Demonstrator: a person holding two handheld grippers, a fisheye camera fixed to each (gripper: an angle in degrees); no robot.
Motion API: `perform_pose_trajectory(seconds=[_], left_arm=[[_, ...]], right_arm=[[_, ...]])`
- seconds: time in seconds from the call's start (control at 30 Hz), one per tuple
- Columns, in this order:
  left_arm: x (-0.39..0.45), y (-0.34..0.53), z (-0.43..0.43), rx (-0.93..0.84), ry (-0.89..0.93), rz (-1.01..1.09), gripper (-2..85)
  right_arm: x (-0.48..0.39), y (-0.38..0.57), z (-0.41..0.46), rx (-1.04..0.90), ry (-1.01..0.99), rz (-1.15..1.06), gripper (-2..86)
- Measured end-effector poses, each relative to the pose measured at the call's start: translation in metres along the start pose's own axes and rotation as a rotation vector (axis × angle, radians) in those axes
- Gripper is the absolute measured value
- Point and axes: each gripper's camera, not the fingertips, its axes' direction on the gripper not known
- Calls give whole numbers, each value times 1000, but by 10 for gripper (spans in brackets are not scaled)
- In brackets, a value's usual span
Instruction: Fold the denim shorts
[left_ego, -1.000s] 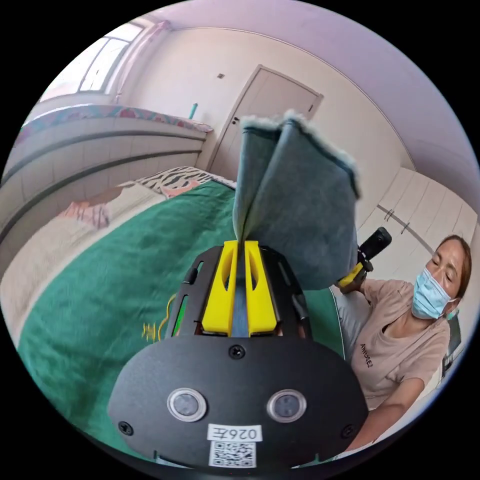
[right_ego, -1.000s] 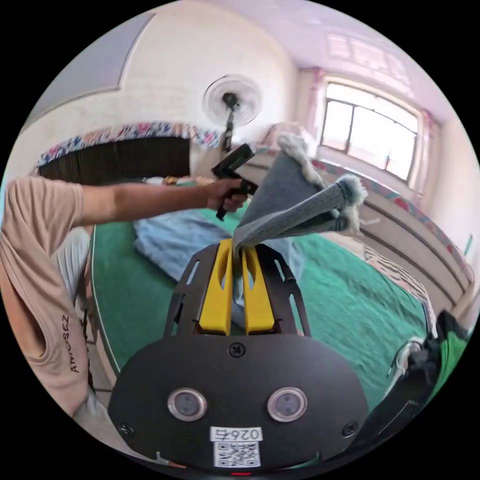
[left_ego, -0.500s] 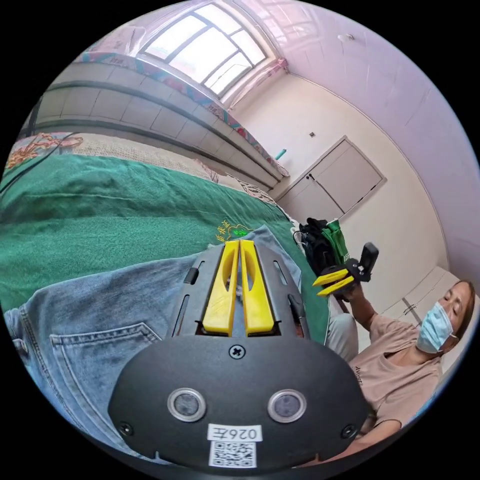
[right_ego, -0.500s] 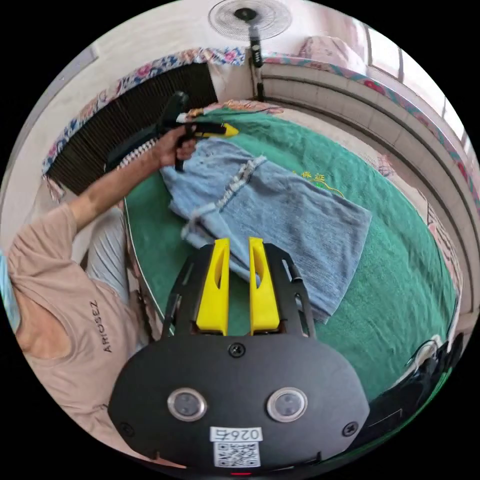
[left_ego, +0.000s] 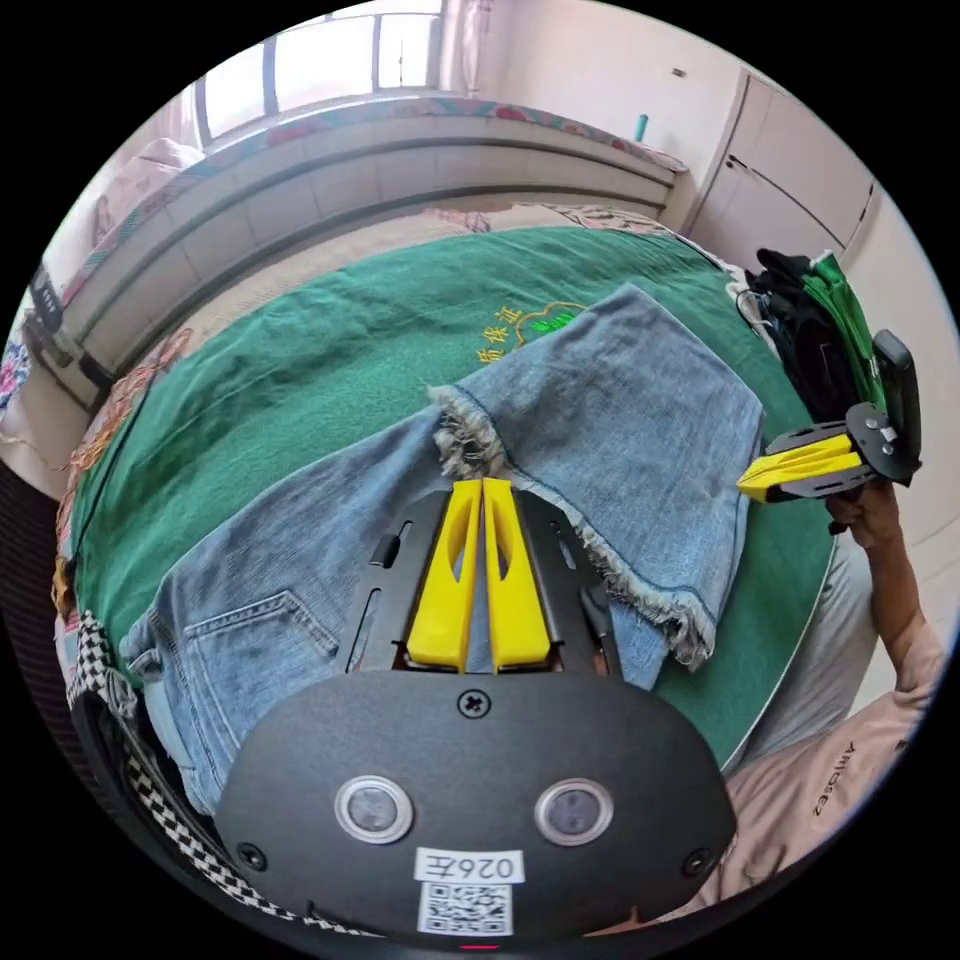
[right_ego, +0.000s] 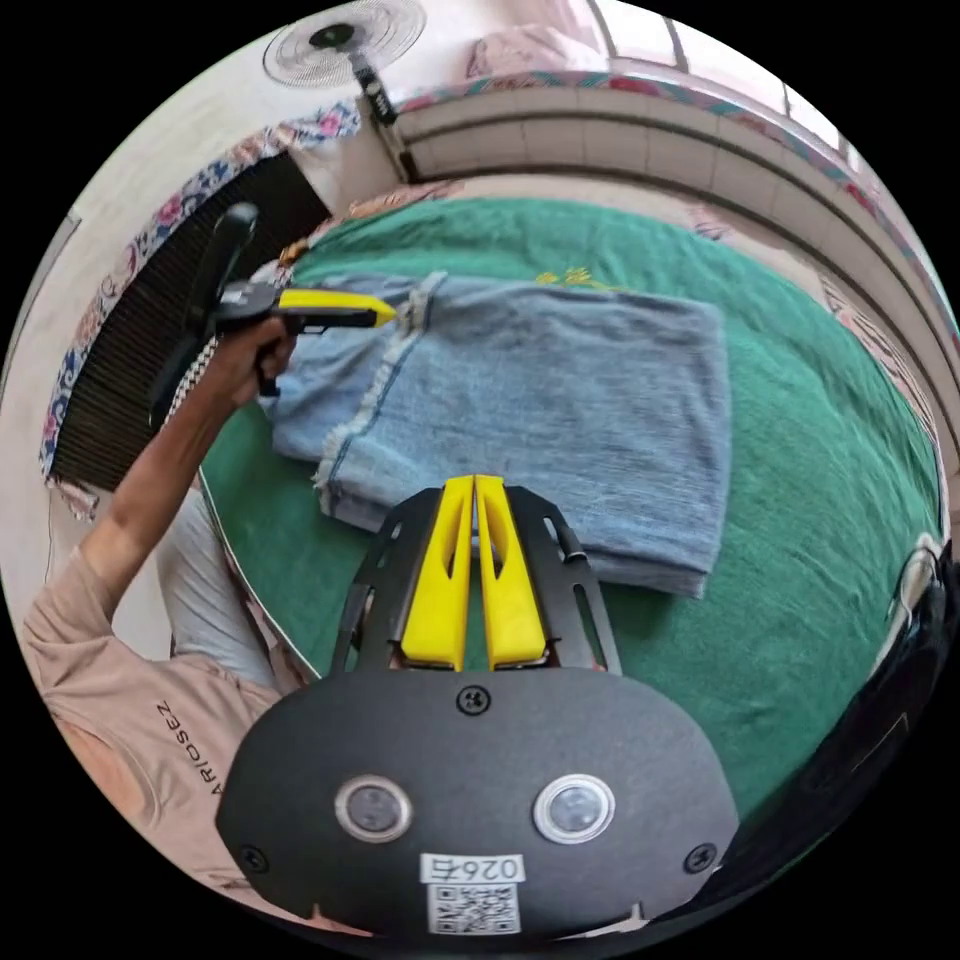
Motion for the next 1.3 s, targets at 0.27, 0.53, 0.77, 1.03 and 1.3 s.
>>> perform_pose_trajectory(seconds=[0.27,0.53,0.77,1.03,1.3], left_arm=[[-18,-13,24,-68,306,-105,146],[-11,-18,22,-89,298,-129,16],[-6,-51,-79,204,192,-14,2],[-25,-29,-40,-117,-28,-165,-6],[28,8,-54,-26,178,13,-10]], right_arm=[[78,-1,-45,183,41,287,14],[150,-15,-17,144,67,426,45],[164,-30,-57,224,84,377,4],[201,-35,-70,194,-25,451,35],[223,-38,-77,177,-94,457,57]])
